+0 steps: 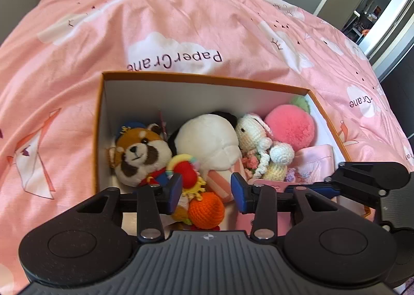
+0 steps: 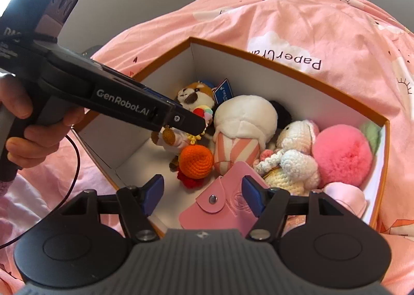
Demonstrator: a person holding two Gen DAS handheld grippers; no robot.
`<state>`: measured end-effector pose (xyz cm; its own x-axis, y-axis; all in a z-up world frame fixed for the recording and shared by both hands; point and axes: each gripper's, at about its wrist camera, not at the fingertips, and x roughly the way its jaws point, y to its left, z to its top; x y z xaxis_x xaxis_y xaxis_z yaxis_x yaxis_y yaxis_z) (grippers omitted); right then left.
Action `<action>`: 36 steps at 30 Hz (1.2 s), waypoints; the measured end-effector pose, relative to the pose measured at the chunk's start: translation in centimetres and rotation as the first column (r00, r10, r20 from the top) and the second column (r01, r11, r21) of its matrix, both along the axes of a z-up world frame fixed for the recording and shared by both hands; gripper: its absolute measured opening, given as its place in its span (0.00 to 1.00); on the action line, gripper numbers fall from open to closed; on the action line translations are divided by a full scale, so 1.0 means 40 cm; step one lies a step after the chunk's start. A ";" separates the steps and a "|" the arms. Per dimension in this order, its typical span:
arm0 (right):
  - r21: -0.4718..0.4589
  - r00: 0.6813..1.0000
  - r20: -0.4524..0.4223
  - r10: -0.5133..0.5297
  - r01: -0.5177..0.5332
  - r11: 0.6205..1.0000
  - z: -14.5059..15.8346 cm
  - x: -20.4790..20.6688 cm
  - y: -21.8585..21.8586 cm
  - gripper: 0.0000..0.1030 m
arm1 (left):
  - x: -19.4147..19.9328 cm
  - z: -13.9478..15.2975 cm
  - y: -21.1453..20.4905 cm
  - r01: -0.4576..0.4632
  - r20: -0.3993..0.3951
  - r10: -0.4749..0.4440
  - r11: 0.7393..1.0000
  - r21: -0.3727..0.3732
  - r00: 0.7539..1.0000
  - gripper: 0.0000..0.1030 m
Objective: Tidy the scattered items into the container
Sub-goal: 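Carry the orange into the box with right tool while left tool lowers the figurine in, then open both tools to release the items and move toward the notebook and dark box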
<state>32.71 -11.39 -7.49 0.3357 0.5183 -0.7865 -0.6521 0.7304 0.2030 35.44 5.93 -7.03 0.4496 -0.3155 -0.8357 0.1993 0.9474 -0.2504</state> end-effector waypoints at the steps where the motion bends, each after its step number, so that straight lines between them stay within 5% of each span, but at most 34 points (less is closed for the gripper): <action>1: 0.009 1.000 0.001 -0.008 0.008 1.000 0.003 -0.003 -0.005 0.67 | -0.004 0.002 0.000 0.001 0.003 -0.001 1.000 0.002 1.000 0.47; 10: 0.085 0.995 0.023 -0.094 0.092 0.992 0.030 -0.058 -0.063 0.54 | -0.072 0.040 -0.005 0.006 0.060 -0.007 1.000 0.019 0.998 0.40; 23: 0.273 0.959 0.055 -0.278 0.253 0.928 0.064 -0.248 -0.181 0.53 | -0.297 0.118 -0.020 0.061 0.164 -0.065 0.998 0.027 0.984 0.40; 36: 0.233 0.908 0.006 -0.419 0.406 0.883 0.001 -0.372 -0.244 0.53 | -0.459 0.039 -0.063 0.071 0.120 -0.069 0.997 -0.010 0.990 0.43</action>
<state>17.85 -21.14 -7.44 0.5968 0.4819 -0.6416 -0.3163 0.8761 0.3638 17.07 3.42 -5.47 0.5223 -0.3614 -0.7724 0.2944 0.9265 -0.2344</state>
